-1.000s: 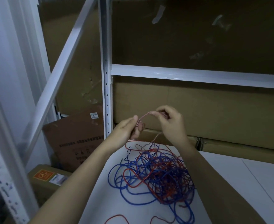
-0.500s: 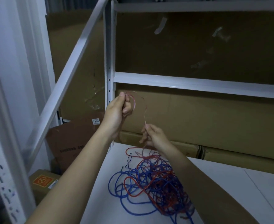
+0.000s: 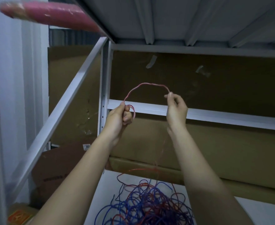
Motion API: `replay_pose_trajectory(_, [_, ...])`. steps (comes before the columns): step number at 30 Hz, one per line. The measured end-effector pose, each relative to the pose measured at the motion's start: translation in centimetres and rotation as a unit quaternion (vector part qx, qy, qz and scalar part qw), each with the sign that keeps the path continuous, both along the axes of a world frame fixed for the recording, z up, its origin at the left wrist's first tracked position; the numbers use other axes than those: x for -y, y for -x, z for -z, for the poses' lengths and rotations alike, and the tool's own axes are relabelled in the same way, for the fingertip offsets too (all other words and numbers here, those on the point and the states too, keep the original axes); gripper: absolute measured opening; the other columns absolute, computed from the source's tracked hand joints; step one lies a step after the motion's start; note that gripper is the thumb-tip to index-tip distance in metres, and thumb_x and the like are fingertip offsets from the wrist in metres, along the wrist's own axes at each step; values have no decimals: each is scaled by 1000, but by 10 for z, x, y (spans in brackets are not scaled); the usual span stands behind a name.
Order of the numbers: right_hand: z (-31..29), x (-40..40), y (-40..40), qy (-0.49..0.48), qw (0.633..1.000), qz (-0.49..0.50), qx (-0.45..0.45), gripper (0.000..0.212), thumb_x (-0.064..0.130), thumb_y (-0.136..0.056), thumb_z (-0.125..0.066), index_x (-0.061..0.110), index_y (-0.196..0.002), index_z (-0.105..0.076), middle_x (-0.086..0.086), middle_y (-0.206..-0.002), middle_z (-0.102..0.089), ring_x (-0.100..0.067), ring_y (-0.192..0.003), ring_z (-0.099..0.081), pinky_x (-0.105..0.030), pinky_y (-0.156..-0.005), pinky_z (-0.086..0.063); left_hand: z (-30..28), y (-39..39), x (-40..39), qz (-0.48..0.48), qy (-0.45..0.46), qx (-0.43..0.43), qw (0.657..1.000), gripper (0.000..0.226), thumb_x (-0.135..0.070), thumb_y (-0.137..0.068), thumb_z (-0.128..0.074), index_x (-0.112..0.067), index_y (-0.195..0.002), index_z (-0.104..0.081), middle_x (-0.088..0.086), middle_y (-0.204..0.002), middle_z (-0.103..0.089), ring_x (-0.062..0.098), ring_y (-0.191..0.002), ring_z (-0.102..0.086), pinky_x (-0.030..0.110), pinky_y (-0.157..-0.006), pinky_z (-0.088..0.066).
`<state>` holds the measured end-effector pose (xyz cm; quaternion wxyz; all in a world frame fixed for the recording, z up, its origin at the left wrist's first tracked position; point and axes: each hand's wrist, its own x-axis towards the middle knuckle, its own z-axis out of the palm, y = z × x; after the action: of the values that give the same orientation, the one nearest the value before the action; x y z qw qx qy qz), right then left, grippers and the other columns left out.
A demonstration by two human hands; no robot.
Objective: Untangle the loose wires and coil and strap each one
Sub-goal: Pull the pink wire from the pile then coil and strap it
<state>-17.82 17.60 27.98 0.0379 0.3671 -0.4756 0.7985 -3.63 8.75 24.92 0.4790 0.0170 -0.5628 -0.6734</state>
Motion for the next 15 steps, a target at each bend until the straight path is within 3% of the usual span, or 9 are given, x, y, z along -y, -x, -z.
replay_pose_trajectory(1, [11,-1,10,-56,994,79,-51,20,27,-97,-53,17,-84,-65,11,-74,-60,1,-69,-55,-15,-60,-39,1,-2,-2,18,-19,-13,1000,39,-30,-105,-29,-16,-71,-44,-7,-41,-32,7,-39,-29,19,-49,-33])
replay_pose_trajectory(3, [39,-4,25,-211,949,168,-160,22,27,-97,-52,14,-90,-68,-4,-84,-68,-19,-80,-62,-27,-69,-44,4,-5,-6,54,-57,-45,996,38,-27,-105,-29,-17,-70,-42,-8,-40,-30,6,-37,-26,21,-51,-28])
replay_pose_trajectory(5, [71,-9,30,-371,855,209,-296,26,32,-99,-48,17,-107,-68,-8,-97,-69,-25,-86,-64,-33,-72,-49,7,-7,-9,86,-93,-79,989,38,-26,-105,-29,-17,-71,-42,-8,-41,-30,6,-38,-25,21,-53,-28])
replay_pose_trajectory(7, [101,-15,21,-441,754,215,-437,27,33,-100,-45,23,-116,-64,-1,-102,-66,-18,-89,-62,-31,-74,-52,12,-6,-10,81,-106,-94,987,40,-28,-105,-28,-15,-72,-45,-6,-44,-35,7,-41,-29,20,-57,-34])
replay_pose_trajectory(9, [122,-26,1,-404,713,183,-542,19,27,-95,-53,22,-106,-68,1,-92,-66,-17,-84,-62,-30,-72,-52,18,-3,-9,49,-99,-88,990,39,-30,-106,-27,-13,-78,-48,-5,-49,-46,6,-45,-38,18,-58,-39])
replay_pose_trajectory(12, [142,-42,-20,-295,698,160,-633,13,23,-89,-59,18,-84,-71,2,-68,-58,-16,-63,-53,-28,-56,-45,30,3,-3,-21,-28,-40,999,31,-26,-106,-27,-10,-95,-51,-2,-65,-66,6,-57,-59,16,-62,-47])
replay_pose_trajectory(15, [146,-53,-29,-232,699,142,-661,18,18,-91,-53,11,-92,-70,-1,-69,-52,-18,-64,-45,-30,-56,-37,48,8,4,-117,124,80,982,27,-24,-106,-23,-15,-101,-48,3,-90,-71,6,-75,-68,15,-74,-50])
